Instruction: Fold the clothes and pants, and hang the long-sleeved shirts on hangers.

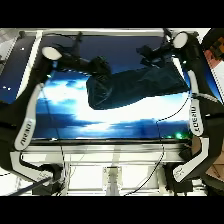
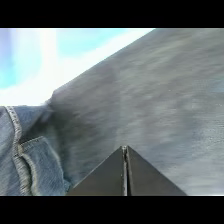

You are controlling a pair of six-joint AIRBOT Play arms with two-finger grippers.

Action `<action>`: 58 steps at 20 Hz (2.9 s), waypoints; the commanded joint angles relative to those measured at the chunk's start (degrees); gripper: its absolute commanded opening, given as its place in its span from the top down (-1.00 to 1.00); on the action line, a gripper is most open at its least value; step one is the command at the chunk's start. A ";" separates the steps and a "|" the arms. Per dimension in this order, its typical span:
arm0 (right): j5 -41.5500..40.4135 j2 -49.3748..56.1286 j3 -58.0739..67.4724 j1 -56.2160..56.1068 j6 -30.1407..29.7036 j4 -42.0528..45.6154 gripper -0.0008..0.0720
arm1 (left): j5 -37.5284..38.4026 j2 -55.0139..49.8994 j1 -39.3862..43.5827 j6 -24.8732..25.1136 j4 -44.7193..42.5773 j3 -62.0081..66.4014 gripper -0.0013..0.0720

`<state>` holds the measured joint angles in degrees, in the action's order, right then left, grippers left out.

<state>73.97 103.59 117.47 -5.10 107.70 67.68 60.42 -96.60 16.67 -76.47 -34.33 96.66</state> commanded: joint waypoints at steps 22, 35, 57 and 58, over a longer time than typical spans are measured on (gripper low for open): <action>4.79 -2.27 -0.35 10.43 -20.81 -15.39 0.94 | -10.58 -6.36 -2.91 6.36 5.14 -0.15 0.91; 10.73 0.24 -1.53 16.09 -29.24 -37.22 -0.40 | -2.95 10.71 -14.93 5.25 6.69 -36.44 -0.20; 8.87 0.22 -1.53 16.09 -29.22 -37.68 -0.47 | -12.98 -3.56 -13.40 21.11 30.08 -36.33 -0.36; 8.85 0.22 -1.53 16.09 -29.22 -37.68 -0.47 | -13.55 -3.56 -13.25 20.26 30.01 -36.33 -0.36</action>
<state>82.91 103.81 115.94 10.96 78.46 30.04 48.80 -100.07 3.22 -55.51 -3.99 60.31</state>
